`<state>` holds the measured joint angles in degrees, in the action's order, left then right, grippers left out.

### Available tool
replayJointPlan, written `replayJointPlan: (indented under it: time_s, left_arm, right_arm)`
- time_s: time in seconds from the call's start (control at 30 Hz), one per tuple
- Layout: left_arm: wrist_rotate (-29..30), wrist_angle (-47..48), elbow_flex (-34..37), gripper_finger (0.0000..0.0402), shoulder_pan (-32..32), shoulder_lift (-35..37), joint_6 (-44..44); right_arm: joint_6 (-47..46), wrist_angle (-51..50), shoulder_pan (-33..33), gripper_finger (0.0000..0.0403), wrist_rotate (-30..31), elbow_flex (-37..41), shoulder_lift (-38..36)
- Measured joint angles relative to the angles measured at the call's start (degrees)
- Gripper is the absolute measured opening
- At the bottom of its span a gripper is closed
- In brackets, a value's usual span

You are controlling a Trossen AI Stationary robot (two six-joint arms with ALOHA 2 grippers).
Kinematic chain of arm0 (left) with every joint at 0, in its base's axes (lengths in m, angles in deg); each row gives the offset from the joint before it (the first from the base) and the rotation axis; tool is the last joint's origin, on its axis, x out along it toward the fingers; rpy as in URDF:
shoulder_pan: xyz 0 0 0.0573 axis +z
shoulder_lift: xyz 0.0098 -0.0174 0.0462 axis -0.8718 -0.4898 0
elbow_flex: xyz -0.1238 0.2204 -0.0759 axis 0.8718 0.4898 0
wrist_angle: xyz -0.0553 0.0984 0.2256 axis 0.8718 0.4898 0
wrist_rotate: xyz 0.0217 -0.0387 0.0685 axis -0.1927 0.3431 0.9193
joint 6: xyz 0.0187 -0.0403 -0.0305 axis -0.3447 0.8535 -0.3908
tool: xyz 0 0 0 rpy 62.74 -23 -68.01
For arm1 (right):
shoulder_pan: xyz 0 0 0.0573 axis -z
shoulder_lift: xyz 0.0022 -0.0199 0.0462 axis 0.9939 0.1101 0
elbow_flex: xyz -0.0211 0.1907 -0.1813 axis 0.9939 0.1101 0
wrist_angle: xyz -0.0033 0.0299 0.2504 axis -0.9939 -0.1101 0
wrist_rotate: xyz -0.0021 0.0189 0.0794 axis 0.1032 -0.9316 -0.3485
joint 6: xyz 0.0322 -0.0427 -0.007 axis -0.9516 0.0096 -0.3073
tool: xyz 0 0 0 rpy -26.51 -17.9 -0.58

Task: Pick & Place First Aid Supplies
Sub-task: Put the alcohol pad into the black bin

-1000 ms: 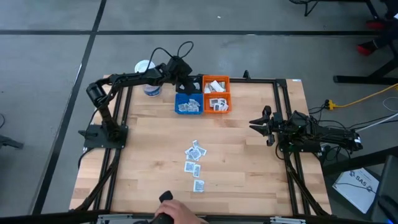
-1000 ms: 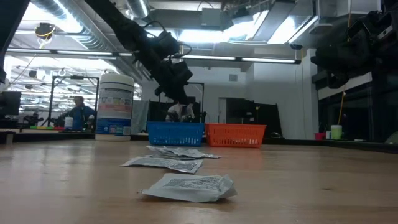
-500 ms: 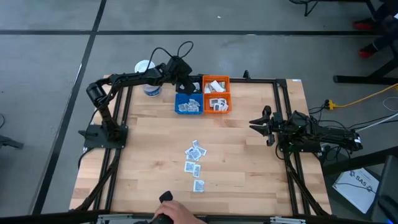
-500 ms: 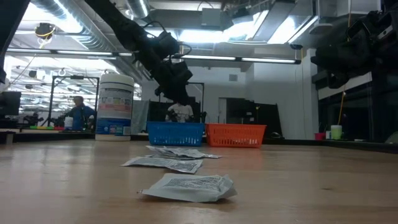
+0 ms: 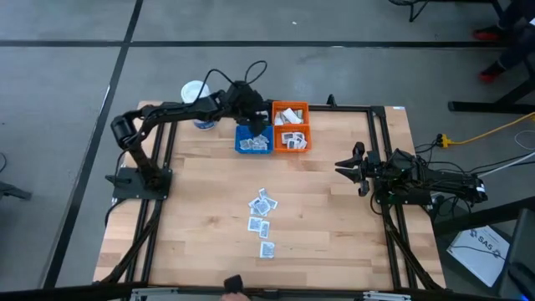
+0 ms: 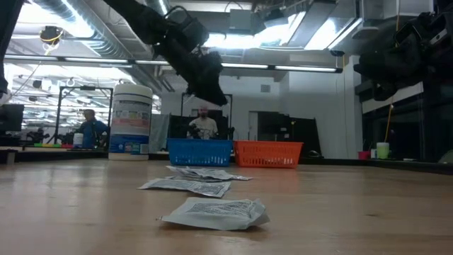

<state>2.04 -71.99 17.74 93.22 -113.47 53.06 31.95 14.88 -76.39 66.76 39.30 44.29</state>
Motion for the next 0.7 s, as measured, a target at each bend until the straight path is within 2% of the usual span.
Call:
replayJointPlan:
  time_s: [0.3, 0.53, 0.7]
  left_arm:
    - [0.0, 5.6, 0.0, 0.0141, -8.6, 3.3, -2.1]
    - [0.8, 11.0, 0.0, 0.0141, -18.6, 5.4, -2.5]
    - [4.0, 14.0, 0.0, 0.0141, -26.9, 6.0, -1.5]
  right_arm:
    - [0.0, 0.0, 0.0, 0.01, 0.0, 0.0, 0.0]
    - [0.0, 0.0, 0.0, 0.01, 0.0, 0.0, 0.0]
    - [0.0, 0.0, 0.0, 0.01, 0.0, 0.0, 0.0]
